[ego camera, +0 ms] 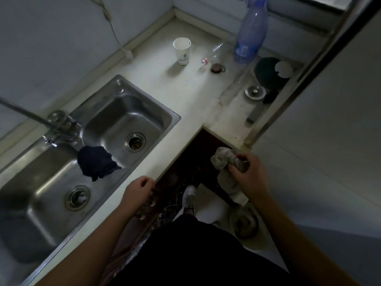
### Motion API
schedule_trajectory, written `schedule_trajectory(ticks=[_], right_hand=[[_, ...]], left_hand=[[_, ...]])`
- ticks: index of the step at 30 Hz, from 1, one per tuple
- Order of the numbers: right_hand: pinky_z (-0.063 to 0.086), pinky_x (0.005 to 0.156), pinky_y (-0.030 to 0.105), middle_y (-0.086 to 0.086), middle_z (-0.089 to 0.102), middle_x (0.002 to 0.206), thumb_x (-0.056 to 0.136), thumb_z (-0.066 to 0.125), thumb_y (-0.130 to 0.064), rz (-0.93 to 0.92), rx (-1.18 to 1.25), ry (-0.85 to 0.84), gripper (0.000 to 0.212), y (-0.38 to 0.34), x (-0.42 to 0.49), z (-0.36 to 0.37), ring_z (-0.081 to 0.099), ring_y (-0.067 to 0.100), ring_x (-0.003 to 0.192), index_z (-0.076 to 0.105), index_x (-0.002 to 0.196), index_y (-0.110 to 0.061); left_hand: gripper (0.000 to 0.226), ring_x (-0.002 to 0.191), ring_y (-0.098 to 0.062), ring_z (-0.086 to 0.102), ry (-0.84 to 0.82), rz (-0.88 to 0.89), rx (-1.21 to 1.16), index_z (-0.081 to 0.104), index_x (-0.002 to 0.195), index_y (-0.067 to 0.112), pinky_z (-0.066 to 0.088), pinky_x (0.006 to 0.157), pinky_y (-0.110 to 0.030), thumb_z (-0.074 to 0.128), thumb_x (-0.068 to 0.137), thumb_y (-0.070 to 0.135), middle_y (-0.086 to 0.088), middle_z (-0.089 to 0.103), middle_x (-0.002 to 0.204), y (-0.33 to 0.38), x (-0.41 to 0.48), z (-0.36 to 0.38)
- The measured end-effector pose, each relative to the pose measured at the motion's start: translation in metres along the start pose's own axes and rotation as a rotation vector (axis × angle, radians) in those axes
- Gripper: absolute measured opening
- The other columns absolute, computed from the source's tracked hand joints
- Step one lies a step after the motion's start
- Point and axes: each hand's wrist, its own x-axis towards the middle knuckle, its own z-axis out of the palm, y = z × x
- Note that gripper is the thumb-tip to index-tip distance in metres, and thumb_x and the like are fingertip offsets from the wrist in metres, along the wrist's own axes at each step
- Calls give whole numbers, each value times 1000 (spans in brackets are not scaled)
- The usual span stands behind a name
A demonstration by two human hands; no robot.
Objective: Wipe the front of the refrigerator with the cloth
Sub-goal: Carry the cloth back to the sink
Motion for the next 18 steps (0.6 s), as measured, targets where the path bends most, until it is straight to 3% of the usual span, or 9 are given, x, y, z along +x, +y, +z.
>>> schedule_trajectory(ticks=[5, 9, 10, 14, 18], right_hand=[[43, 71, 11, -3, 63, 101, 86, 82, -24, -40, 29, 59, 26, -37, 68, 3, 58, -3, 82, 66, 105, -19], [44, 71, 10, -3, 67, 102, 84, 82, -28, -54, 34, 132, 26, -69, 126, 7, 63, 9, 88, 67, 105, -22], [47, 72, 11, -4, 67, 103, 84, 81, -32, -52, 30, 140, 27, -77, 141, 7, 63, 9, 89, 66, 105, -24], [59, 80, 42, -1, 68, 105, 83, 80, -36, -83, 27, 139, 32, -107, 197, 16, 66, 16, 92, 67, 109, -22], [60, 82, 44, -5, 70, 103, 82, 80, -34, -144, 63, 110, 34, -138, 249, 34, 67, 12, 91, 69, 111, -22]], left_hand=[[20, 75, -24, 69, -42, 39, -107, 67, 97, 8, 47, 64, -30, 52, 102, 21, -13, 74, 96, 59, 71, -6], [22, 72, -20, 68, -68, 77, -116, 67, 97, 4, 46, 64, -29, 52, 101, 19, -10, 73, 94, 95, 117, -13], [21, 73, -20, 68, -78, 79, -119, 67, 97, 6, 47, 65, -30, 52, 101, 20, -8, 73, 93, 100, 127, -14], [20, 69, -17, 70, -100, 80, -139, 69, 85, 18, 51, 70, -33, 56, 93, 30, -2, 74, 84, 115, 156, -18], [19, 64, -17, 64, -79, 18, -173, 69, 85, 17, 51, 67, -30, 56, 99, 20, -7, 73, 81, 119, 169, -18]])
